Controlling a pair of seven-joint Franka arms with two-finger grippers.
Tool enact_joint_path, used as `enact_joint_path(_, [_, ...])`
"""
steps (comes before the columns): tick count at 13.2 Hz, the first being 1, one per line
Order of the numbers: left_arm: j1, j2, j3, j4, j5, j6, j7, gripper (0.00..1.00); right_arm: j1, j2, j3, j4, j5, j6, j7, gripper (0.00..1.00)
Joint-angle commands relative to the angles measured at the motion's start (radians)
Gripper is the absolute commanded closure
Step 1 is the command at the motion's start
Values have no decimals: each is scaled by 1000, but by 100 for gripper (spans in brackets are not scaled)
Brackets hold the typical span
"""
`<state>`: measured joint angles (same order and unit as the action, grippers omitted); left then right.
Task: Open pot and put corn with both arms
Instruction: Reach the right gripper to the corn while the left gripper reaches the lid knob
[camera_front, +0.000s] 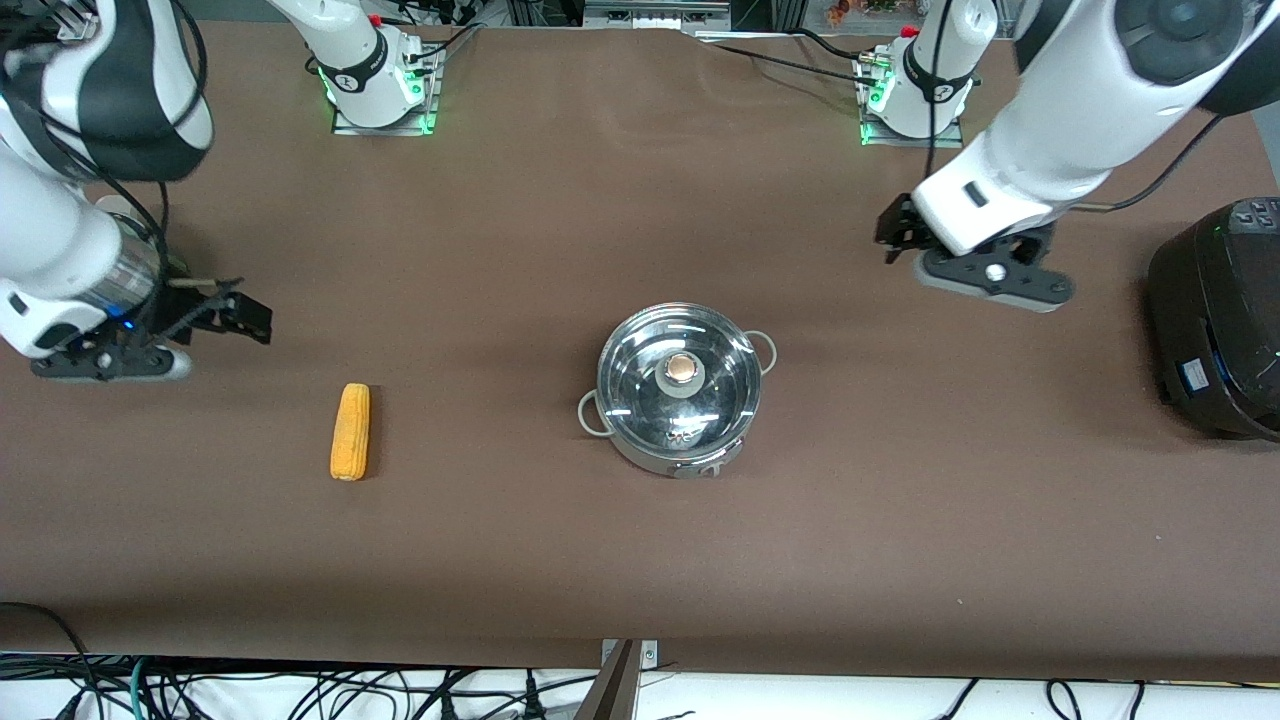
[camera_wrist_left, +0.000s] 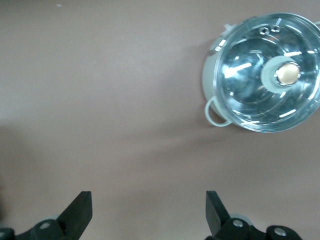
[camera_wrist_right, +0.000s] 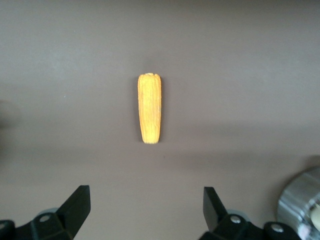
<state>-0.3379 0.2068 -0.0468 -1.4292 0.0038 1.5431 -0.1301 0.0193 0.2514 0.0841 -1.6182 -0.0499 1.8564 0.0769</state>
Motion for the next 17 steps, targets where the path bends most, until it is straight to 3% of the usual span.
enact_joint_path(1, [-47,94,7,79,-2,-25,-69,0,-1,97,5,31,16,74,0,0])
enact_joint_path(6, [-168,278,8,243,-18,52,-351,0,1,297,6,31,42,314,-8,0])
enact_joint_path(11, [-202,379,8,248,-79,294,-479,0,-1,411,25,31,42,470,-8,0])
enact_joint_path(17, [-247,456,13,250,-71,373,-533,0,-1,491,28,31,39,599,-9,0])
